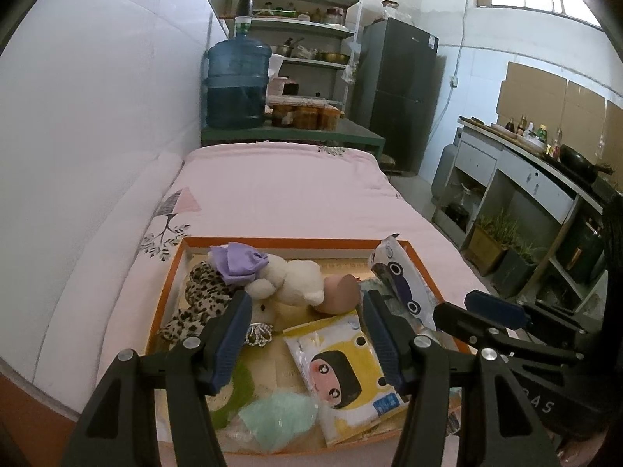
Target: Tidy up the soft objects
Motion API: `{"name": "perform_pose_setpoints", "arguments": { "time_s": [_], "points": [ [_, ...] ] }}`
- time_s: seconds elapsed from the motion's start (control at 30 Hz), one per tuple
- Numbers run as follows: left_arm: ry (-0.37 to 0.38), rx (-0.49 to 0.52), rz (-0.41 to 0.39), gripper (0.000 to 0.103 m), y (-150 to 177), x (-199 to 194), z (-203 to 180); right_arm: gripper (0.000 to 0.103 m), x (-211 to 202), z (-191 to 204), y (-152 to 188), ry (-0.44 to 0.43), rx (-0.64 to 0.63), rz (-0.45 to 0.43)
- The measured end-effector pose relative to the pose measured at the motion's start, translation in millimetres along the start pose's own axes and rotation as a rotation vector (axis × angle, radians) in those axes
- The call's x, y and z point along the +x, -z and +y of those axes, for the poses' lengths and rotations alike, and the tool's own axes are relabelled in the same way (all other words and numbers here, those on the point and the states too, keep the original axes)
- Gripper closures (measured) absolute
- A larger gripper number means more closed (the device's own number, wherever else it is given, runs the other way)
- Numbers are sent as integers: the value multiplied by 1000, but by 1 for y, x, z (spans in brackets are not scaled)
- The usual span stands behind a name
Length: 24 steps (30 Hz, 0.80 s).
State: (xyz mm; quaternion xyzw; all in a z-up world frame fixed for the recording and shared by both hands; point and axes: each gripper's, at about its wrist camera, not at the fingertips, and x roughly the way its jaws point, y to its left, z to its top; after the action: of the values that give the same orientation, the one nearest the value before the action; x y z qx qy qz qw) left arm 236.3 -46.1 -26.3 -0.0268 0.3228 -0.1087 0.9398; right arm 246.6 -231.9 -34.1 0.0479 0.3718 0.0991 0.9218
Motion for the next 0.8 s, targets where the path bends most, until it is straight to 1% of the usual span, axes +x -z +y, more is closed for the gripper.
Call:
{"name": "perform_pose_setpoints", "arguments": {
  "time_s": [0.8],
  "points": [
    [-9, -8, -37, 44, 12, -49, 7, 59, -50, 29, 16, 6, -20, -29]
  ]
}}
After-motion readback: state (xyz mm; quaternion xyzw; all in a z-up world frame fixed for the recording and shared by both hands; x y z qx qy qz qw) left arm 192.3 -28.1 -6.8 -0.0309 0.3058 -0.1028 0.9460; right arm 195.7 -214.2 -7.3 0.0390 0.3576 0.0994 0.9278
